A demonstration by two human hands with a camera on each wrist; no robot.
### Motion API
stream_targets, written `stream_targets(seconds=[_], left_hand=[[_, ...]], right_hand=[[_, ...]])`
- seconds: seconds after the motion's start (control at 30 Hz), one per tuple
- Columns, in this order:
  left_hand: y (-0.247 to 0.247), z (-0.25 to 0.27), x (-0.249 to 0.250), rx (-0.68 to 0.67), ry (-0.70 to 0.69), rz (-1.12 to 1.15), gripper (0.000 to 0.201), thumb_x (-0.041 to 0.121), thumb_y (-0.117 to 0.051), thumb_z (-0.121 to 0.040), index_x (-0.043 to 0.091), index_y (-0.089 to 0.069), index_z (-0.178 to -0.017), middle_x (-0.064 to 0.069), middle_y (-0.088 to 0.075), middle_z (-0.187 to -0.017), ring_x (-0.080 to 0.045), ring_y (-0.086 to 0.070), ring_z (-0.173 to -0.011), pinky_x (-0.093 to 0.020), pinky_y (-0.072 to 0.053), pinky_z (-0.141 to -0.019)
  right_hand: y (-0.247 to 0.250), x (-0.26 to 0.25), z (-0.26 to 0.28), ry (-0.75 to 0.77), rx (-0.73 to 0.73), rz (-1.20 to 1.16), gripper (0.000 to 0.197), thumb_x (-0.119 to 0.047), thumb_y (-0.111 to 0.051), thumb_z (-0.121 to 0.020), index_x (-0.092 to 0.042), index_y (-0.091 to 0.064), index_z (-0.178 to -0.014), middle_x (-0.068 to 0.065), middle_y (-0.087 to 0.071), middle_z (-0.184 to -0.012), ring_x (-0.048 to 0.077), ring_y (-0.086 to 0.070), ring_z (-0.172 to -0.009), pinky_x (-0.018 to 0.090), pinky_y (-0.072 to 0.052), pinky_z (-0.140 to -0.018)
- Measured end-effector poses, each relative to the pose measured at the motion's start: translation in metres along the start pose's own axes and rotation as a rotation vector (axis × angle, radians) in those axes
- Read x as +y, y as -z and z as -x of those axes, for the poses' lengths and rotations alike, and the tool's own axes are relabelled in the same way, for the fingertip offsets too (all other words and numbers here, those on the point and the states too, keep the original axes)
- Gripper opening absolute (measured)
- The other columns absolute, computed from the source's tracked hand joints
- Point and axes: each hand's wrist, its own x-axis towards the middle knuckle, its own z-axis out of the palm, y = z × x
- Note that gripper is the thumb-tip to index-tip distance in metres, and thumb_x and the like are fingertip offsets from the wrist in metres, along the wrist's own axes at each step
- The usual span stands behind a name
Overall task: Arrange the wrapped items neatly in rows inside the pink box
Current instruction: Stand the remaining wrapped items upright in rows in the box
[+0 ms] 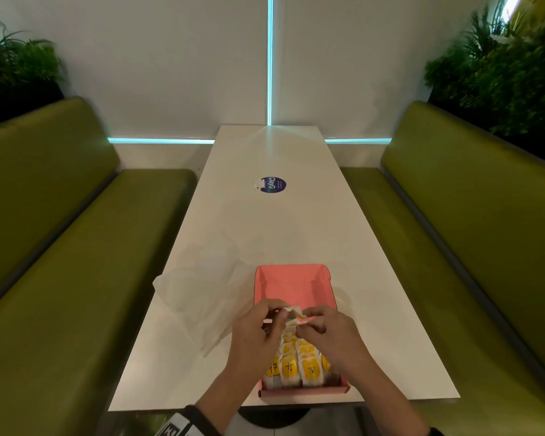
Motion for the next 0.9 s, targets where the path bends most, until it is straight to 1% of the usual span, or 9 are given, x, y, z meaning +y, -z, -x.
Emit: stream_targets(seconds=[0.07,0.13,0.27,0.33,0.47,0.57,0.67,0.77,0.9], left_hand=[[-0.001,0.000,-0.002,0.002,-0.017,0.014,0.027,0.008,-0.063,-0.086,0.035,-0.059,-0.089,0.024,-0.065,-0.077,0.004,-0.065,-0.076,-0.010,-0.052,-0.064],[-0.002,0.000,-0.004,-0.007,-0.022,0.038,0.015,0.015,-0.061,-0.083,0.029,-0.064,-0.089,0.023,-0.066,-0.080,0.002,-0.065,-0.077,-0.012,-0.052,-0.065],[0.001,0.000,-0.001,-0.051,-0.021,0.156,0.013,0.029,-0.056,-0.083,0.033,-0.063,-0.092,0.020,-0.067,-0.092,-0.001,-0.068,-0.073,-0.015,-0.054,-0.065],[0.002,-0.001,0.001,-0.059,0.001,0.205,0.011,0.031,-0.055,-0.081,0.034,-0.064,-0.086,0.015,-0.068,-0.090,-0.005,-0.069,-0.069,-0.017,-0.054,-0.064],[0.002,-0.001,-0.002,-0.092,0.036,0.230,0.012,0.025,-0.062,-0.082,0.033,-0.063,-0.091,0.014,-0.070,-0.083,-0.008,-0.069,-0.072,-0.020,-0.055,-0.066],[0.001,-0.002,-0.005,-0.101,0.102,0.248,0.018,0.010,-0.063,-0.085,0.028,-0.065,-0.090,0.007,-0.071,-0.083,-0.012,-0.070,-0.072,-0.025,-0.057,-0.068],[0.002,-0.003,-0.003,-0.096,0.169,0.309,0.016,0.002,-0.060,-0.088,0.017,-0.066,-0.091,-0.004,-0.070,-0.078,-0.016,-0.068,-0.067,-0.027,-0.057,-0.063],[0.002,-0.004,-0.002,-0.107,0.220,0.362,0.006,0.013,-0.058,-0.088,0.013,-0.064,-0.091,-0.003,-0.068,-0.074,-0.016,-0.065,-0.063,-0.029,-0.055,-0.057],[0.003,-0.004,0.000,-0.116,0.231,0.360,0.013,0.025,-0.056,-0.085,0.014,-0.062,-0.089,0.002,-0.067,-0.072,-0.011,-0.060,-0.057,-0.024,-0.048,-0.051]], right_hand=[[0.000,-0.001,-0.001,0.020,0.020,0.006,0.018,-0.023,-0.064,-0.086,-0.013,-0.075,-0.097,-0.012,-0.058,-0.113,-0.001,-0.056,-0.082,0.003,-0.038,-0.070],[0.001,-0.003,-0.002,0.024,0.035,0.021,0.020,-0.024,-0.065,-0.087,-0.012,-0.074,-0.100,-0.012,-0.057,-0.117,0.003,-0.059,-0.084,0.009,-0.042,-0.075],[0.001,-0.005,-0.004,0.055,0.024,0.087,0.015,-0.024,-0.066,-0.086,-0.013,-0.073,-0.094,-0.020,-0.049,-0.119,0.001,-0.059,-0.076,0.004,-0.039,-0.069],[0.002,-0.006,-0.004,0.061,0.037,0.069,0.015,-0.021,-0.066,-0.085,-0.014,-0.073,-0.096,-0.019,-0.049,-0.121,0.002,-0.060,-0.077,0.004,-0.039,-0.070],[0.005,-0.008,-0.003,0.074,0.039,0.036,0.025,-0.014,-0.066,-0.085,-0.019,-0.070,-0.109,-0.022,-0.047,-0.115,-0.004,-0.054,-0.078,0.000,-0.040,-0.069],[0.006,-0.009,-0.001,0.097,0.034,-0.001,0.014,-0.012,-0.068,-0.083,-0.023,-0.071,-0.090,-0.017,-0.054,-0.117,-0.002,-0.057,-0.077,0.003,-0.043,-0.069],[0.007,-0.010,0.002,0.106,0.057,-0.069,0.021,-0.021,-0.074,-0.078,-0.035,-0.061,-0.069,-0.021,-0.055,-0.113,0.004,-0.064,-0.074,0.010,-0.050,-0.069],[0.010,-0.011,0.004,0.107,0.067,-0.141,0.023,-0.018,-0.078,-0.073,-0.030,-0.061,-0.063,-0.022,-0.056,-0.113,0.000,-0.063,-0.074,0.015,-0.052,-0.071],[0.011,-0.011,0.005,0.098,0.084,-0.192,0.025,-0.012,-0.080,-0.068,-0.025,-0.061,-0.060,-0.024,-0.053,-0.111,0.000,-0.061,-0.073,0.012,-0.048,-0.068]])
